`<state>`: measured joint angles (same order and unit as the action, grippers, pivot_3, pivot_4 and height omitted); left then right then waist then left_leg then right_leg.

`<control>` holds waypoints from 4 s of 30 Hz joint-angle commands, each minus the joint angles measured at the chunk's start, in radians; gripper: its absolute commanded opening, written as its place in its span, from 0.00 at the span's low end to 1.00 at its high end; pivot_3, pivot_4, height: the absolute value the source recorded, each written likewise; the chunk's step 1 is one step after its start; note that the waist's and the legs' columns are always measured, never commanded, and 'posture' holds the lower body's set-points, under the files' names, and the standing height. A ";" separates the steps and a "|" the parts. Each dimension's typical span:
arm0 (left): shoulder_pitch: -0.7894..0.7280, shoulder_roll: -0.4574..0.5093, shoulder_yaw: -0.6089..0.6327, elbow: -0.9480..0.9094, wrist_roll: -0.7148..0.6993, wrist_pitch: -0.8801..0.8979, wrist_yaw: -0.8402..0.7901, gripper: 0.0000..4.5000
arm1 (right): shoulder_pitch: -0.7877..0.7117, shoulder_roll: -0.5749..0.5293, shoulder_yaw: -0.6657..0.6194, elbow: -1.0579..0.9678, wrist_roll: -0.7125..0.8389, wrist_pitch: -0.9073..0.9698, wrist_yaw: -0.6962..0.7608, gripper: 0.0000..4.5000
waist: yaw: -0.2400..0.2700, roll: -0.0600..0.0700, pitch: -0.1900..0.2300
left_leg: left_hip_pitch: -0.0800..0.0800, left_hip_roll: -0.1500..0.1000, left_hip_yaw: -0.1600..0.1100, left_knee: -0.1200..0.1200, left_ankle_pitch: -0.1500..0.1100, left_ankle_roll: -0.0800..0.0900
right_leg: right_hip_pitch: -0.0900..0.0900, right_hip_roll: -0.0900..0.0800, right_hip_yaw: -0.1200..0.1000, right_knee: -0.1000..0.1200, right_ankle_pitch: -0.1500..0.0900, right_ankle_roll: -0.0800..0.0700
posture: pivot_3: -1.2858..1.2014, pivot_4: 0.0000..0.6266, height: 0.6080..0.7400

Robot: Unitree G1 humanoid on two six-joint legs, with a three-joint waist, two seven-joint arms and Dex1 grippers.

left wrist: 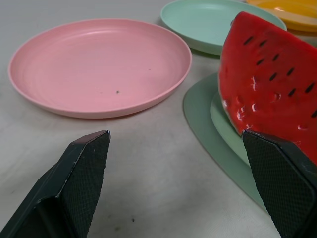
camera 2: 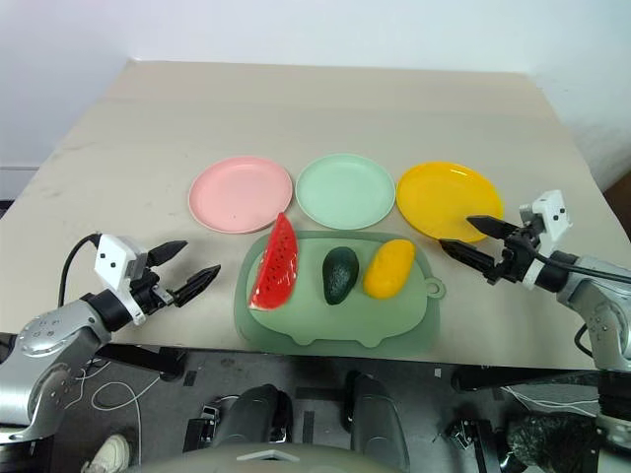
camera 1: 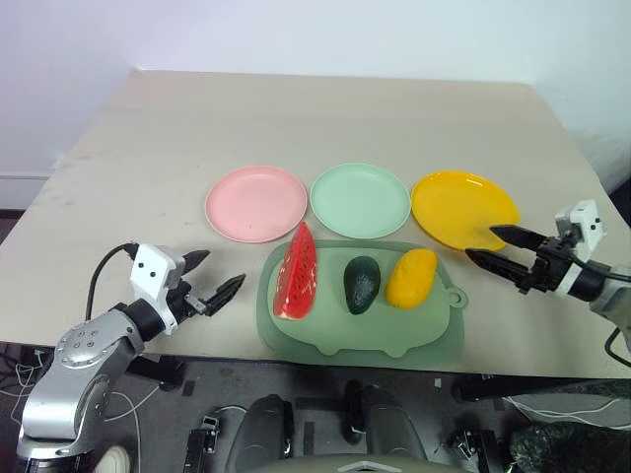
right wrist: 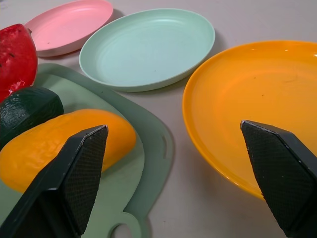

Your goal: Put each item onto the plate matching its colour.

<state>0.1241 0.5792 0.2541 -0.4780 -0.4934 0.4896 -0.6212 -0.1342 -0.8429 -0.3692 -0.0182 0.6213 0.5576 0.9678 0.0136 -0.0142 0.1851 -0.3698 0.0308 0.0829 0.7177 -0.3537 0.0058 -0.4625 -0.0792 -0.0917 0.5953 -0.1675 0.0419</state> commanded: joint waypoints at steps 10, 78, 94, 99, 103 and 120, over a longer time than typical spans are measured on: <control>-0.018 -0.007 -0.015 -0.014 0.002 -0.021 0.000 0.99 | 0.003 0.008 -0.033 -0.090 0.010 0.006 -0.049 1.00 | 0.000 0.000 0.000 | 0.000 0.000 0.000 0.000 0.000 0.000 | 0.000 0.000 0.000 0.000 0.000 0.000 | 0.52 0.24 1.00; -0.134 -0.060 -0.052 0.146 0.040 -0.093 -0.003 1.00 | -0.196 -0.027 0.363 -0.432 0.887 0.641 -1.547 0.72 | 0.002 -0.003 -0.001 | -0.002 0.000 0.000 0.000 0.000 0.001 | -0.001 -0.001 0.000 -0.002 0.000 0.001 | 0.52 0.24 1.00; -0.139 -0.060 -0.055 0.144 0.046 -0.091 0.005 1.00 | -0.478 -0.165 0.387 -0.118 0.413 0.526 -1.189 0.71 | 0.001 -0.001 0.000 | -0.004 0.001 0.001 -0.001 -0.001 0.001 | -0.004 0.000 0.000 -0.002 -0.001 -0.002 | 0.52 0.24 1.00; -0.144 -0.060 -0.059 0.135 0.052 -0.092 0.017 1.00 | -0.551 -0.069 0.501 0.144 0.115 0.373 -0.997 0.71 | -0.004 -0.001 0.000 | -0.004 0.000 0.002 -0.001 -0.001 0.002 | -0.004 0.000 0.001 -0.003 0.001 0.001 | 0.52 0.24 1.00; -0.129 -0.065 -0.052 0.106 0.047 -0.090 0.038 1.00 | -0.573 -0.041 0.500 0.181 -0.008 0.338 -0.893 0.99 | -0.003 0.000 0.001 | -0.005 0.001 0.002 -0.002 -0.001 0.002 | -0.006 0.000 0.001 -0.002 0.001 0.001 | 0.52 0.24 1.00; -0.125 -0.066 -0.074 0.114 0.042 -0.088 0.041 1.00 | -0.395 0.060 0.184 -0.465 0.337 0.676 -0.676 0.99 | -0.003 0.000 0.001 | -0.004 0.002 0.001 -0.002 -0.001 0.001 | -0.005 0.001 0.001 -0.001 0.001 0.001 | 0.52 0.24 1.00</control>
<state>0.0105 0.5089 0.1758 -0.3596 -0.4473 0.4106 -0.5732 -0.5184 -0.8074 -0.1226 -0.4423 0.8619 1.1429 0.3445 0.0104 -0.0138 0.1863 -0.3736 0.0326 0.0841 0.7160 -0.3546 0.0073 -0.4672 -0.0784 -0.0911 0.5942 -0.1668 0.0430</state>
